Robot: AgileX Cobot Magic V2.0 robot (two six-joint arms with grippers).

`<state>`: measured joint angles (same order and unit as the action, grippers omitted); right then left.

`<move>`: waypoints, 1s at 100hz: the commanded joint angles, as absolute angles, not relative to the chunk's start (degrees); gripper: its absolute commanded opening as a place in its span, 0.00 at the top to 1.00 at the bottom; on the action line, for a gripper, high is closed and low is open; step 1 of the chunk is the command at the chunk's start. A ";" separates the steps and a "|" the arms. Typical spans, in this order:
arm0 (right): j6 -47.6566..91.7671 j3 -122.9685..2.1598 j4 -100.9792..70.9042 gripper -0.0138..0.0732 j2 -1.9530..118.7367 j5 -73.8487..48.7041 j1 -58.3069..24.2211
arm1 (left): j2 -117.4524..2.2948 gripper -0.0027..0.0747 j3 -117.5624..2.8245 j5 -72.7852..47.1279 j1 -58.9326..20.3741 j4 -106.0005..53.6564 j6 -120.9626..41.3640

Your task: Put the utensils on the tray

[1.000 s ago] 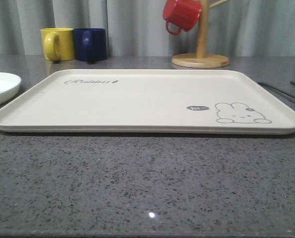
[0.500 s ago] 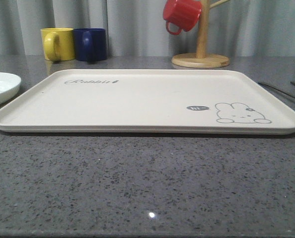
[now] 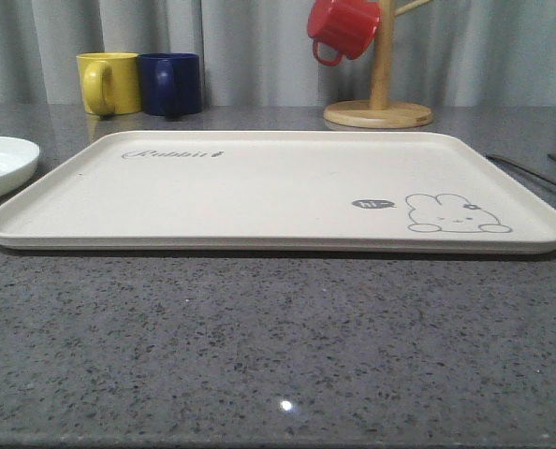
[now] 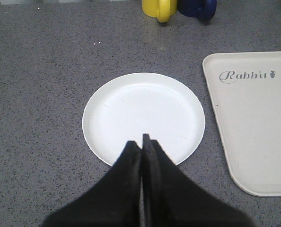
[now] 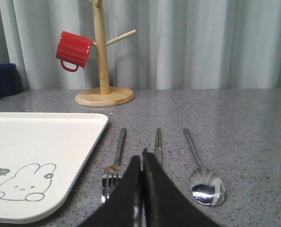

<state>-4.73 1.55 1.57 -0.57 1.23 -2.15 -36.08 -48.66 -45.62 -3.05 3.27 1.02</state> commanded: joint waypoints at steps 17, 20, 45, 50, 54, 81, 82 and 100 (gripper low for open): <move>-4.38 0.55 1.57 0.92 -1.86 6.06 -1.80 | -36.46 0.75 -50.59 -45.10 -2.79 2.85 1.56; -4.38 0.55 1.57 0.92 -1.86 6.06 -1.80 | -36.46 0.66 -50.59 -45.46 -2.79 2.85 1.56; -4.38 0.55 1.57 0.92 -1.86 6.06 -1.80 | -36.60 0.33 -50.59 -45.80 -2.79 2.85 1.56; -4.38 0.55 1.57 0.92 -1.86 6.06 -1.80 | -36.75 0.33 -50.59 -45.66 -2.79 2.98 1.56; -4.38 0.55 1.57 0.92 -1.86 6.06 -1.80 | -37.47 0.33 -50.59 -45.67 -2.79 3.08 1.56; -4.38 0.55 1.57 0.92 -1.86 6.06 -1.80 | -50.58 0.33 -56.91 -46.76 -2.79 3.08 4.58; -4.38 0.55 1.57 0.92 -1.86 6.06 -1.80 | -51.53 0.33 -57.42 -46.66 -2.79 3.08 4.58; -4.38 0.55 1.57 0.92 -1.86 6.06 -1.80 | -62.58 0.33 -64.56 -46.89 -2.79 3.70 4.58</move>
<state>-4.73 1.55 1.57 -0.57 1.23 -2.15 -58.99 -59.98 -50.12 -3.05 3.27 3.96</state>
